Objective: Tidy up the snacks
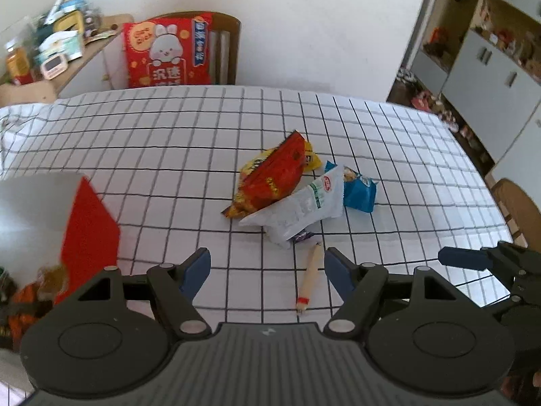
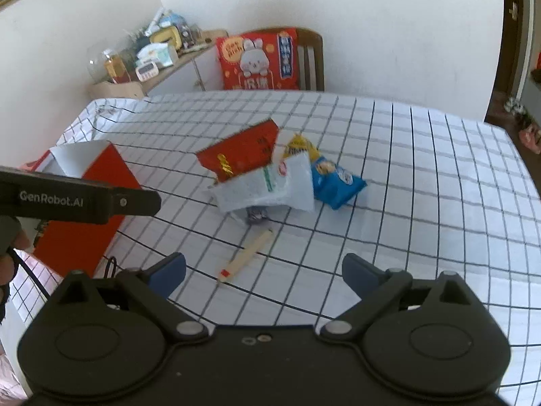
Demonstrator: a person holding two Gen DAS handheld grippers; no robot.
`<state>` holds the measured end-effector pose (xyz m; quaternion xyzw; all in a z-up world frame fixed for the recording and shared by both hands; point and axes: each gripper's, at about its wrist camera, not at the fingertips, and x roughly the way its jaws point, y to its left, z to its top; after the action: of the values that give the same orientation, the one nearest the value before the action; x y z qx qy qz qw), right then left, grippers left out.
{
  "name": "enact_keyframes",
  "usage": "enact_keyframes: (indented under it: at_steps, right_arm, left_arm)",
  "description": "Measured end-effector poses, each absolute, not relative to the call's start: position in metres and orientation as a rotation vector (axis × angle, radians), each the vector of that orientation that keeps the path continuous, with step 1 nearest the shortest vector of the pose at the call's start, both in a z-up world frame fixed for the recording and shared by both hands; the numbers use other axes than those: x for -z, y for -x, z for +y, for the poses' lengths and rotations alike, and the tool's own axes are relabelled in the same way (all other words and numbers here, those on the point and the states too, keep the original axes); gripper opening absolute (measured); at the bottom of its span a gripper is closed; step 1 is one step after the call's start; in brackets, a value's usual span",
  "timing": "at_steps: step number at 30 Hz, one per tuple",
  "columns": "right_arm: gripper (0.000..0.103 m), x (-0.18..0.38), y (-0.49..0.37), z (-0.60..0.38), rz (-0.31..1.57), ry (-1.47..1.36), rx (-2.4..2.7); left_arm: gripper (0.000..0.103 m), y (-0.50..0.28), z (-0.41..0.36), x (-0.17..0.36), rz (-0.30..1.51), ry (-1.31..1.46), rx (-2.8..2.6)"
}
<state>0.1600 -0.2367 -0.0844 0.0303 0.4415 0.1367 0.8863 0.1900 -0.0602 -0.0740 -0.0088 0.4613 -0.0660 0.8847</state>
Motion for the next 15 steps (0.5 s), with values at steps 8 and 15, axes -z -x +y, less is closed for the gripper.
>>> enact_keyframes:
  at_steps: [8, 15]
  right_arm:
    - [0.095, 0.102, -0.192, -0.242, 0.957, -0.051, -0.273]
    - [0.088, 0.126, -0.209, -0.217, 1.009, -0.043, -0.313]
  left_arm:
    - [0.074, -0.227, -0.076, 0.101, 0.997, -0.058, 0.174]
    - [0.074, -0.257, -0.084, 0.122, 1.050, -0.101, 0.197]
